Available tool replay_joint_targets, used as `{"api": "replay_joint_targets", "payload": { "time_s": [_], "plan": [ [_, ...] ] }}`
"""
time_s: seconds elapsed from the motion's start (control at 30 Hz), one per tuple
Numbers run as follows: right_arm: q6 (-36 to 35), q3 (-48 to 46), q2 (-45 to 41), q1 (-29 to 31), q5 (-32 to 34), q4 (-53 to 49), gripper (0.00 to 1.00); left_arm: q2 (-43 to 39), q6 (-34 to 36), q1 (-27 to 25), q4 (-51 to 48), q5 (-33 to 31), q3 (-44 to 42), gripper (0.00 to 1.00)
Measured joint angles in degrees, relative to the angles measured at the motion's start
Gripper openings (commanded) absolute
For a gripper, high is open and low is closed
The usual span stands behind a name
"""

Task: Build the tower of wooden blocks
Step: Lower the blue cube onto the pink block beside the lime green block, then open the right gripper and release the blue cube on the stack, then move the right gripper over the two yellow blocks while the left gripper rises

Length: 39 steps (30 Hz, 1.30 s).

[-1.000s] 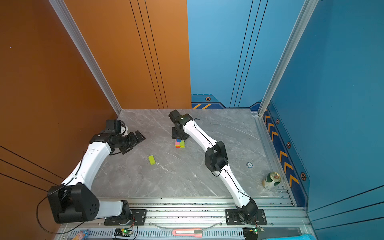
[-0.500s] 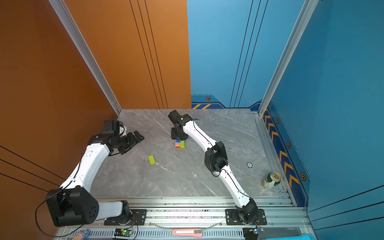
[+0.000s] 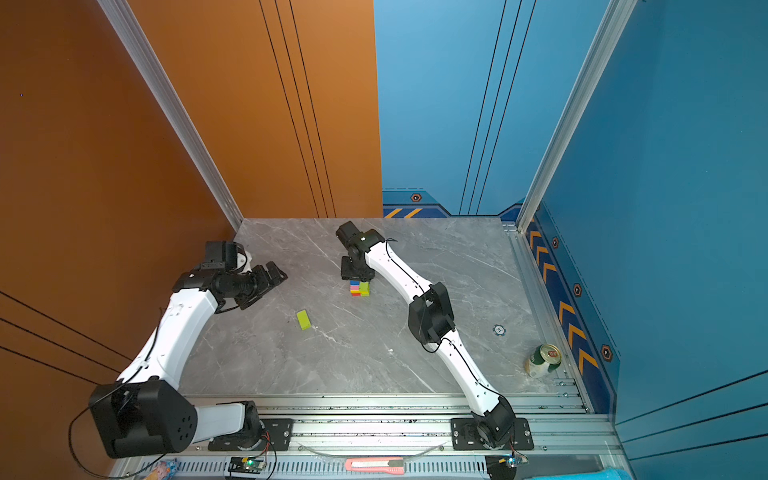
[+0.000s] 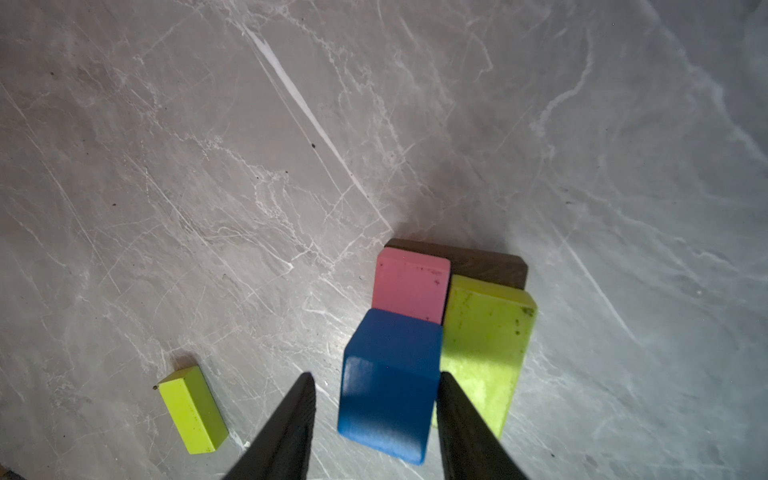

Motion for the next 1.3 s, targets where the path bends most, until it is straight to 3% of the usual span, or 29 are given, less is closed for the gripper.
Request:
{"api": "replay_joint_targets", "payload": {
  "time_s": [0.1, 0.4, 0.57, 0.87, 1.3],
  "plan": [
    [0.0, 0.0, 0.0, 0.0, -0.04, 0.0, 0.5, -0.22, 0.0, 0.0, -0.02, -0.04, 0.0, 0.99],
    [-2.05, 0.0, -0.76, -0.02, 0.11, -0.02, 0.77, -0.55, -0.02, 0.0, -0.2, -0.15, 0.0, 1.0],
    [-3.32, -2.47, -8.07, -0.46, 0.98, 0.09, 0.78, -0.98, -0.02, -0.02, -0.2, -0.13, 0.0, 1.0],
    [-5.01, -23.71, -30.32, -3.17, 4.37, 1.7, 0.76, -1.22, -0.31, -4.66, -0.13, -0.44, 0.0, 0.99],
    [-5.11, -57.7, -47.43, -6.21, 6.03, 2.56, 0.75, -1.84, -6.62, -24.33, 0.46, -8.22, 0.0, 0.99]
  ]
}}
